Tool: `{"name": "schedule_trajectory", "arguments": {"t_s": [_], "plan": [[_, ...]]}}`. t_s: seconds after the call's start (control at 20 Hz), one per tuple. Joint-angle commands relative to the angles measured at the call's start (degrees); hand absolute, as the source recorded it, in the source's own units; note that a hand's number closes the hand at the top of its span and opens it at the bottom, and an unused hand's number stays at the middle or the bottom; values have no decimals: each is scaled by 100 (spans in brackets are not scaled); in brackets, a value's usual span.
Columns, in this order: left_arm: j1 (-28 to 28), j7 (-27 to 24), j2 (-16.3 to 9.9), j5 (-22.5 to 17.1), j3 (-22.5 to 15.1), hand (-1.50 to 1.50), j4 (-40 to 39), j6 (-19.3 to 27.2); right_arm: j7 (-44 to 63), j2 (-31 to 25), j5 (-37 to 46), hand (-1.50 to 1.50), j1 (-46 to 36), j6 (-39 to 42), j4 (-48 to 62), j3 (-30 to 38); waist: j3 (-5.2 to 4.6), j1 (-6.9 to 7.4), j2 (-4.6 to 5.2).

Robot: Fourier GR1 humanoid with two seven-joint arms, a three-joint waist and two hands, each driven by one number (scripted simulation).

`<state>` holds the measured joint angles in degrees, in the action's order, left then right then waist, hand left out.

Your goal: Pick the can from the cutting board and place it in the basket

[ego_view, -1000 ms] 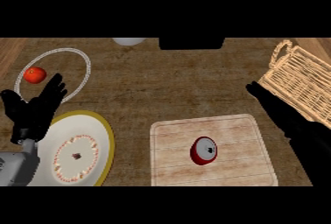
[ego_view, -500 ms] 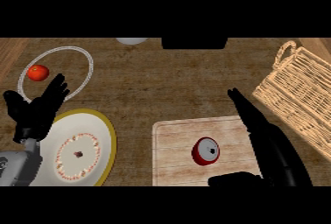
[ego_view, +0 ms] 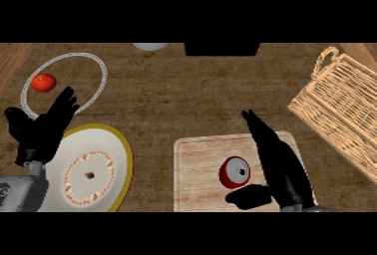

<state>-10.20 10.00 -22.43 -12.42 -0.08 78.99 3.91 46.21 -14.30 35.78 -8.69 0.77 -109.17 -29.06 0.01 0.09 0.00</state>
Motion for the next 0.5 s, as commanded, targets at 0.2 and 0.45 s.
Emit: {"name": "schedule_trajectory", "arguments": {"t_s": [0.2,0.45], "plan": [[-10,133,177,289,220,0,-42,-204,-240,32,245,-150,649,481,-315,80,-1,-24,-6],[-28,271,219,338,411,0,74,-407,-1026,176,197,-150,650,373,262,589,0,-10,-4]]}}
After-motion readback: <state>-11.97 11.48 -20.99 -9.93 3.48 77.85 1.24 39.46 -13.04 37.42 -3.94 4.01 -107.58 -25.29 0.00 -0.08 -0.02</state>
